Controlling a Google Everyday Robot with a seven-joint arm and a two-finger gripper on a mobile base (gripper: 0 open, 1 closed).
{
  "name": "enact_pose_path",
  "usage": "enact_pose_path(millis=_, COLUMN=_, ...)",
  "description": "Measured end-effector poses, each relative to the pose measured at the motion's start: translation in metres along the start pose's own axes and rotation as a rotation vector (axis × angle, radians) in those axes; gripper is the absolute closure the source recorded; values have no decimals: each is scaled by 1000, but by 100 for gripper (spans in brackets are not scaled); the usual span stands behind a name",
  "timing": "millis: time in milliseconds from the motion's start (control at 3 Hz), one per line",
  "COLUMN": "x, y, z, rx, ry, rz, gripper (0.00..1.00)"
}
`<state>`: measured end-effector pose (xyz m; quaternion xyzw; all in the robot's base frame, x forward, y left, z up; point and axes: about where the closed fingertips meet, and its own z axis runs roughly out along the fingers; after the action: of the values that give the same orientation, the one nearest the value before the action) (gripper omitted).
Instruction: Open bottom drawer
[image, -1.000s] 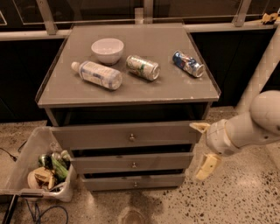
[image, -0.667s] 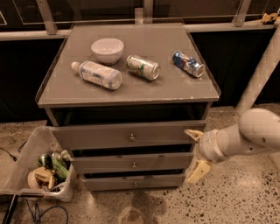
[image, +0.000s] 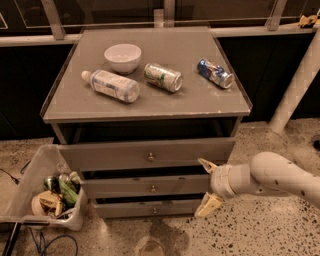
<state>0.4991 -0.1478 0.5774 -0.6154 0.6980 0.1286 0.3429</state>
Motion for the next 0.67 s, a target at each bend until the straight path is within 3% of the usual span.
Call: enact_pose_path(millis=667, x=7, y=4, z=18, rx=-21, ry=23, rz=1, gripper=0)
